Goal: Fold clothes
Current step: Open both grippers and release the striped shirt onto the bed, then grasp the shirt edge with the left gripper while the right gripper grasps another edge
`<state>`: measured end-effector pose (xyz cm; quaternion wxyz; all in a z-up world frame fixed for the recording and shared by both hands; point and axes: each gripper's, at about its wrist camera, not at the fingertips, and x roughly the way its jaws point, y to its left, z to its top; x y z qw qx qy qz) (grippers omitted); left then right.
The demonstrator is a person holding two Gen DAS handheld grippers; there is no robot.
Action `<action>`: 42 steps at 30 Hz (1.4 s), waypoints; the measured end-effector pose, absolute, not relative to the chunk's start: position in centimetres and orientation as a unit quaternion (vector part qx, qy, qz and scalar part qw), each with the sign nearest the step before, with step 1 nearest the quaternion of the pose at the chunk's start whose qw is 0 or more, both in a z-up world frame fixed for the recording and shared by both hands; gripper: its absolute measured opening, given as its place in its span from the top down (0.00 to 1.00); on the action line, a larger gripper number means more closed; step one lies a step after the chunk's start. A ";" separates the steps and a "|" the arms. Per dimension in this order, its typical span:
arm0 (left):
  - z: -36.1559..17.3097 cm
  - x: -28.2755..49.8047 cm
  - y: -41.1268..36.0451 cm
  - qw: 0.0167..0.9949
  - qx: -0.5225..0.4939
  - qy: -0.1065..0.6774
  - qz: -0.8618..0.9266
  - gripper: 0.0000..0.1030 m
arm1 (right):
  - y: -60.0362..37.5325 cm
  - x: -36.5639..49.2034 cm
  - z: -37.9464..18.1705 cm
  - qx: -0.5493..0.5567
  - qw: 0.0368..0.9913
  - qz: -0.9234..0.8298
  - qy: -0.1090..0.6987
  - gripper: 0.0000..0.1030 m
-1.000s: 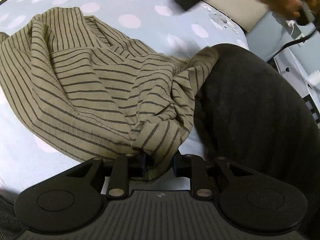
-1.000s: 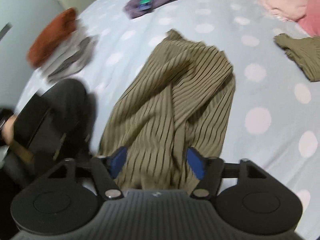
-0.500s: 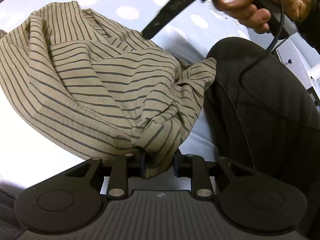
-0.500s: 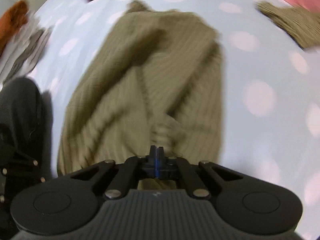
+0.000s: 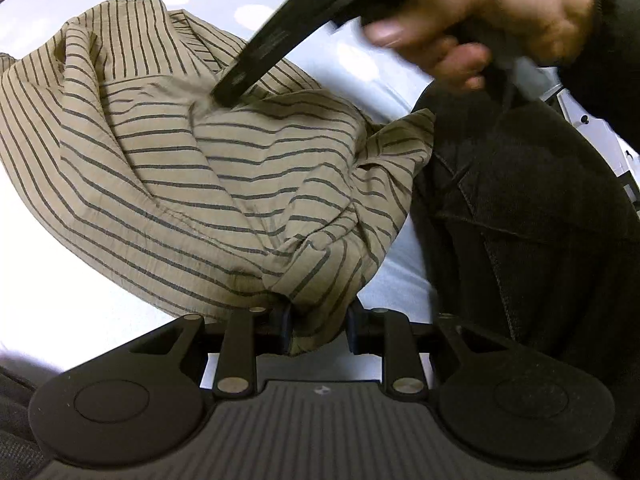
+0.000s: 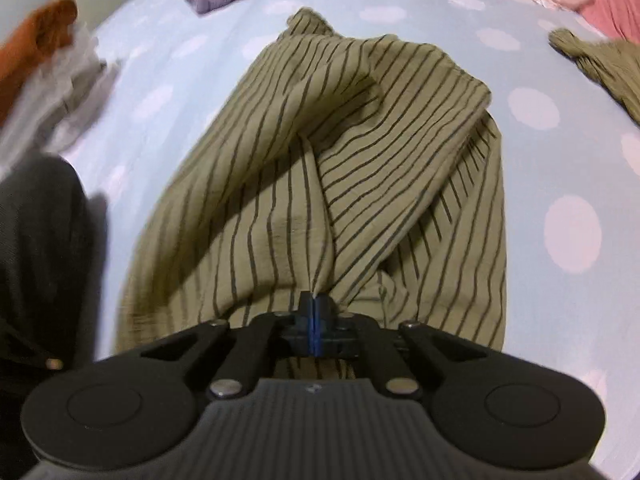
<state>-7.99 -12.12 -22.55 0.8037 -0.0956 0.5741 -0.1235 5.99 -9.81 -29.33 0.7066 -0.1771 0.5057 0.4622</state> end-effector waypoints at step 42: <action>-16.5 -8.9 3.4 0.818 -0.202 0.534 -0.068 0.55 | -17.4 3.1 -27.5 -0.263 0.596 0.484 0.584 0.53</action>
